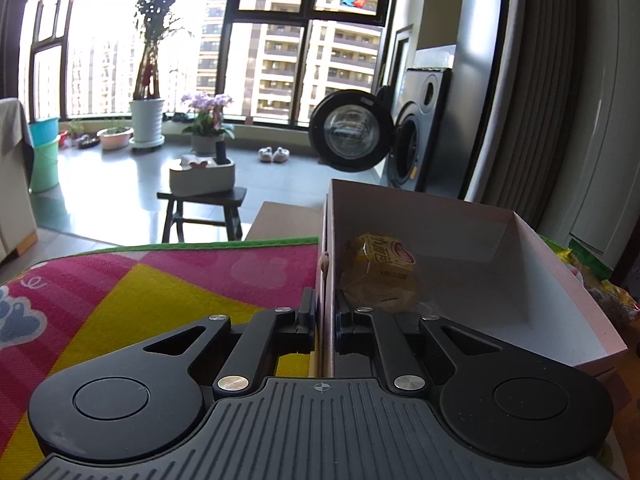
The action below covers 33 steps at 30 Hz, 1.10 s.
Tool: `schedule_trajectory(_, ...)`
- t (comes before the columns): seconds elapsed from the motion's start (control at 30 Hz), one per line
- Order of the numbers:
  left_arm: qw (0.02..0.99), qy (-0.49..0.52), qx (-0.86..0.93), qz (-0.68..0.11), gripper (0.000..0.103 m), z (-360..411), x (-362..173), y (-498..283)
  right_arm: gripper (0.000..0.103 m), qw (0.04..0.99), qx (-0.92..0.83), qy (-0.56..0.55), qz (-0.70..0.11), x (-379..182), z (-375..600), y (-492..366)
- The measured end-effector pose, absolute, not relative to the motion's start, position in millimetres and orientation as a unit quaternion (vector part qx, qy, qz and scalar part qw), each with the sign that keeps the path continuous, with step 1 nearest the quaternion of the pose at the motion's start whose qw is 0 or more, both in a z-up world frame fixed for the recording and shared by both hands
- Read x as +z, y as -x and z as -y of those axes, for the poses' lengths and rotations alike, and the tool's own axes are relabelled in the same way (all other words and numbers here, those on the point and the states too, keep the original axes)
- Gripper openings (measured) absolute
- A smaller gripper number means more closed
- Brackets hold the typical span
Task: Organize objects
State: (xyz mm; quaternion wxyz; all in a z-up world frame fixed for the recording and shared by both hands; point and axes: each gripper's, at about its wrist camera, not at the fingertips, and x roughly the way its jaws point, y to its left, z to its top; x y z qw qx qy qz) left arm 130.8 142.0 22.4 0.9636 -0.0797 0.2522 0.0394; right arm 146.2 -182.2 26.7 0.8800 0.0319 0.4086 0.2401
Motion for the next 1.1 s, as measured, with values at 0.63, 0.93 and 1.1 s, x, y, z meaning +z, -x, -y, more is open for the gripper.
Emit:
schedule_trajectory(0.63, 0.964, 0.078, 0.037, -0.253, 0.011, -141.5, 21.2, -129.3, 0.022, 0.865, 0.137, -0.167, -0.453, 3.9, 253.7, -117.9)
schedule_trajectory(0.93, 0.964, 0.079, 0.037, -0.253, 0.011, -141.3, 21.3, -129.3, 0.029, 0.903, 0.086, -0.048, -0.419, 22.7, 246.5, -82.4)
schedule_trajectory(1.1, 0.964, 0.078, 0.037, -0.253, 0.011, -141.4, 21.2, -129.2, 0.033, 0.907, 0.148, -0.052, -0.39, 57.0, 217.7, -136.9)
